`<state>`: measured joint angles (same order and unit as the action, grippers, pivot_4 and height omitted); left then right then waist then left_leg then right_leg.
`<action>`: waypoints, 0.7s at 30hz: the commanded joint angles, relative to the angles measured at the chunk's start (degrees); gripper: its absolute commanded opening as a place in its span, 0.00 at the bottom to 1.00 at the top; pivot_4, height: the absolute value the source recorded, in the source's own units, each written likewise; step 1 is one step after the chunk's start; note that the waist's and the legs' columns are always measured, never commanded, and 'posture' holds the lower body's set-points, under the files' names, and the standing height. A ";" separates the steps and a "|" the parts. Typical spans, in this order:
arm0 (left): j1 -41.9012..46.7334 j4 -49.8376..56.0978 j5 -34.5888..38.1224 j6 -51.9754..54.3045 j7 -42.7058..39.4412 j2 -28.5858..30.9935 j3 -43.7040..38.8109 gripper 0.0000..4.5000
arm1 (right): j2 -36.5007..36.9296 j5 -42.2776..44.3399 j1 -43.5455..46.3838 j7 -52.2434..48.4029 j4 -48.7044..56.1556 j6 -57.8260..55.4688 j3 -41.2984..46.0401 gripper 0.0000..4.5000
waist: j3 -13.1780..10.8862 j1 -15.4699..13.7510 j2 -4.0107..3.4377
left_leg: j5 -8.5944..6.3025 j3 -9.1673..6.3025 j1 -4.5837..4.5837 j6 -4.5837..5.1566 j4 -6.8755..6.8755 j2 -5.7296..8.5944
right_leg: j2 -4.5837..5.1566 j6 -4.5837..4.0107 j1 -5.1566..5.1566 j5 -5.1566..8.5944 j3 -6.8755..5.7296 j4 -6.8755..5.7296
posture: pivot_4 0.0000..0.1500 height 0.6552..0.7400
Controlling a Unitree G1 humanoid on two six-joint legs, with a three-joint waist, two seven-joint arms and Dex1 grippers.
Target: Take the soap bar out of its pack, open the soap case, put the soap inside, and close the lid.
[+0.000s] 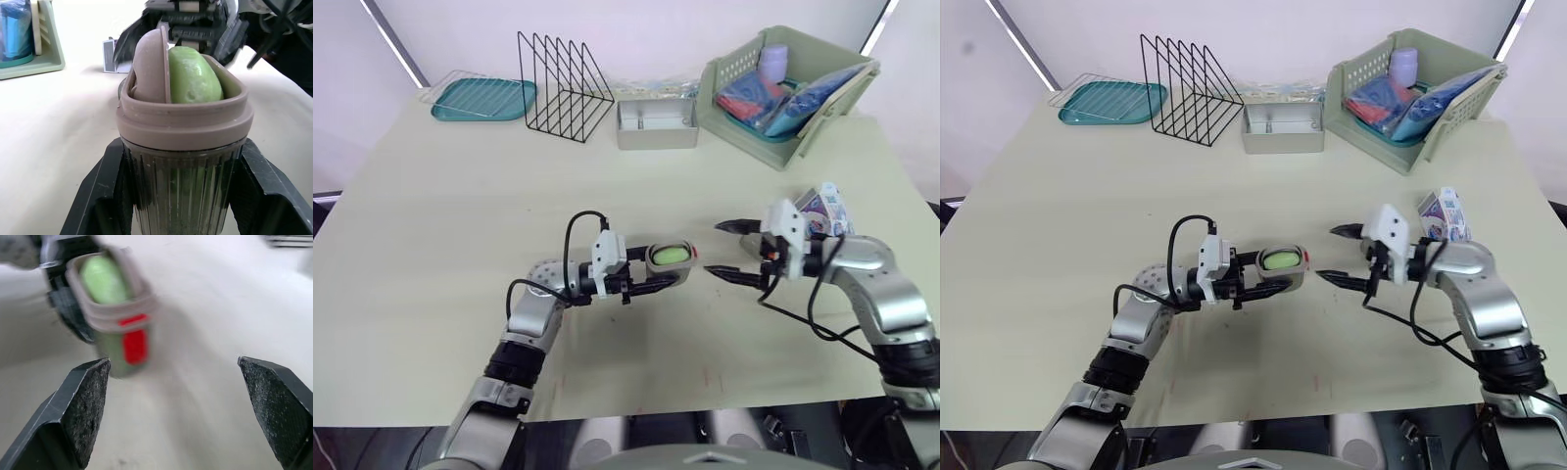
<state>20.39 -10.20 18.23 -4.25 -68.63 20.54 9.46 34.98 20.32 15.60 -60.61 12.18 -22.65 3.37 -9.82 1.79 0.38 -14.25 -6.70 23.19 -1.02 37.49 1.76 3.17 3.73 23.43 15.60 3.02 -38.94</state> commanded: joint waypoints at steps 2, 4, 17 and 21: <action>0.13 2.77 1.48 -0.56 -0.32 0.74 -1.13 0.45 | 1.49 6.14 -6.76 3.24 4.77 -0.97 11.01 0.97 | 0.00 0.02 0.00 | 0.00 0.05 -0.02 0.01 0.00 -0.01 | -0.01 0.00 -0.02 0.00 0.00 -0.01 | 1.00 1.00; -0.04 3.57 1.68 -0.08 -0.43 1.17 -1.10 0.45 | 1.48 8.40 -11.64 3.77 4.84 -0.45 16.37 0.97 | 0.00 0.14 0.00 | -0.01 0.14 -0.14 0.02 -0.04 -0.02 | -0.02 0.00 -0.13 0.00 0.00 0.00 | 1.00 1.00; -3.65 9.96 1.59 2.54 -0.77 2.93 1.14 0.45 | 5.22 10.86 -34.96 -1.65 -2.78 9.74 35.15 0.97 | 0.02 -0.22 0.01 | -0.04 0.33 -0.61 0.06 -0.09 -0.07 | -0.07 0.02 -0.61 0.01 0.07 0.10 | 1.00 1.00; -2.67 10.01 1.75 3.42 -0.89 2.80 1.16 0.45 | 4.85 11.11 -35.63 -0.10 -5.37 10.33 36.82 0.97 | 0.02 -0.11 0.01 | -0.04 0.36 -0.74 0.06 -0.12 -0.08 | -0.08 0.03 -0.72 0.02 0.09 0.12 | 1.00 1.00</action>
<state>16.83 -2.73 18.31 -0.79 -69.57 23.41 11.24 39.61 30.33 -19.82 -61.25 6.84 -13.42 37.30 -9.81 1.68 0.38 -14.29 -6.35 22.45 -0.96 37.37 1.68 3.09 3.76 22.70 15.62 3.10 -38.82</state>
